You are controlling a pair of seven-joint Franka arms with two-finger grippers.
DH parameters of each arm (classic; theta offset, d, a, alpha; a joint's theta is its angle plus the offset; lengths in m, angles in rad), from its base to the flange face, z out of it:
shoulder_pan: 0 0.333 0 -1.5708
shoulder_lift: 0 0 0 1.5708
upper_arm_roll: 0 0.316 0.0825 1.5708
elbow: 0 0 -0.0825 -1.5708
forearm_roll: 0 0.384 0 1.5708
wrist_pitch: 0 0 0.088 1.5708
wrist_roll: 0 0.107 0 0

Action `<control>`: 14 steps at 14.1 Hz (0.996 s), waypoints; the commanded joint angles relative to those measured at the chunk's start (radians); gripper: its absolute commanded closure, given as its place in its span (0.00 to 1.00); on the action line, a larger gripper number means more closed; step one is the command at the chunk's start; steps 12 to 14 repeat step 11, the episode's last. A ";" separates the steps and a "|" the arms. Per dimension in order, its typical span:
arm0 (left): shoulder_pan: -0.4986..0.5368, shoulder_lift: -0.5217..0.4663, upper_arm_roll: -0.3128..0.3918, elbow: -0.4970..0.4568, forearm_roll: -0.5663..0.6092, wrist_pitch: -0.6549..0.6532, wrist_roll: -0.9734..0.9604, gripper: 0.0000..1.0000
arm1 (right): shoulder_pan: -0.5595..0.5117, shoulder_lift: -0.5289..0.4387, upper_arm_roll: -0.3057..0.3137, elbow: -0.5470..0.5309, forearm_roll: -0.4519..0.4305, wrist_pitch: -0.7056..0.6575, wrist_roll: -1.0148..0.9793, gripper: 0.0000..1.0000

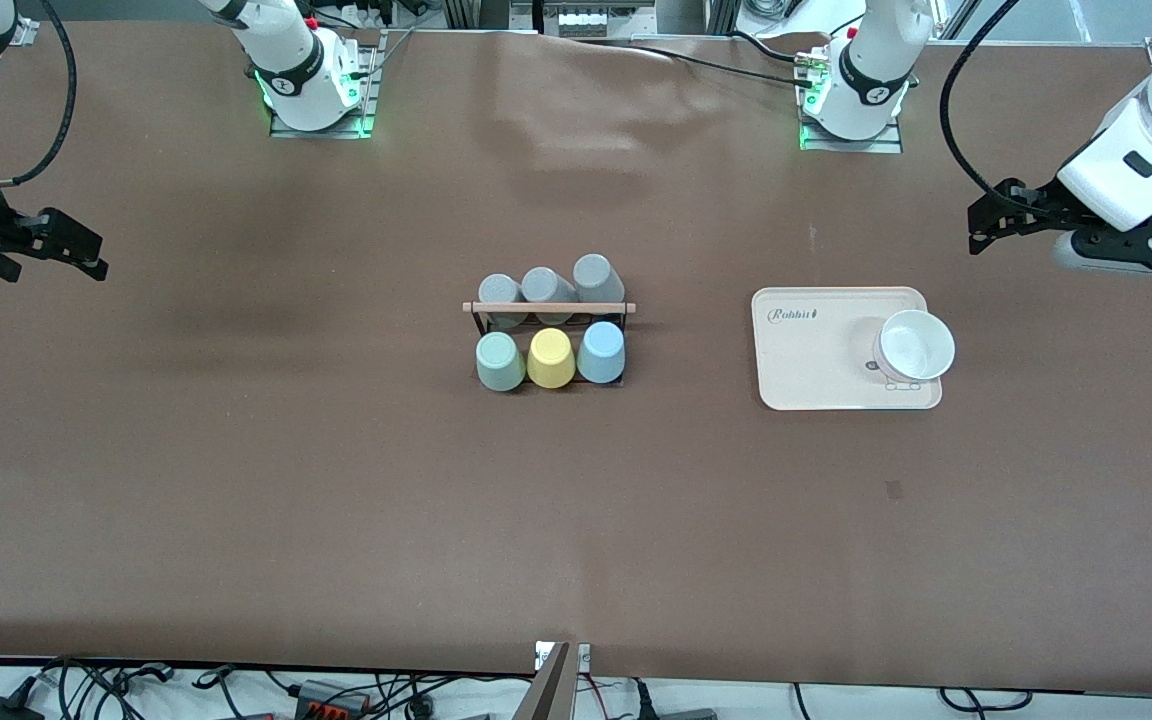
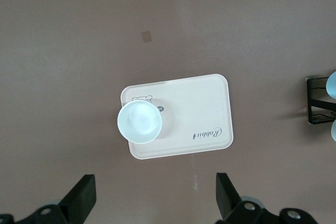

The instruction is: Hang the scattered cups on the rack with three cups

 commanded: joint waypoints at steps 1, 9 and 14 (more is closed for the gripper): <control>0.001 -0.013 0.002 -0.001 -0.007 -0.012 0.001 0.00 | -0.010 -0.027 0.011 -0.019 -0.008 -0.003 -0.014 0.00; 0.002 -0.013 0.003 -0.001 -0.007 -0.012 0.001 0.00 | -0.010 -0.027 0.011 -0.024 0.003 -0.006 0.004 0.00; 0.005 -0.013 0.002 -0.001 -0.007 -0.012 0.001 0.00 | -0.010 -0.030 0.011 -0.024 0.003 -0.012 0.007 0.00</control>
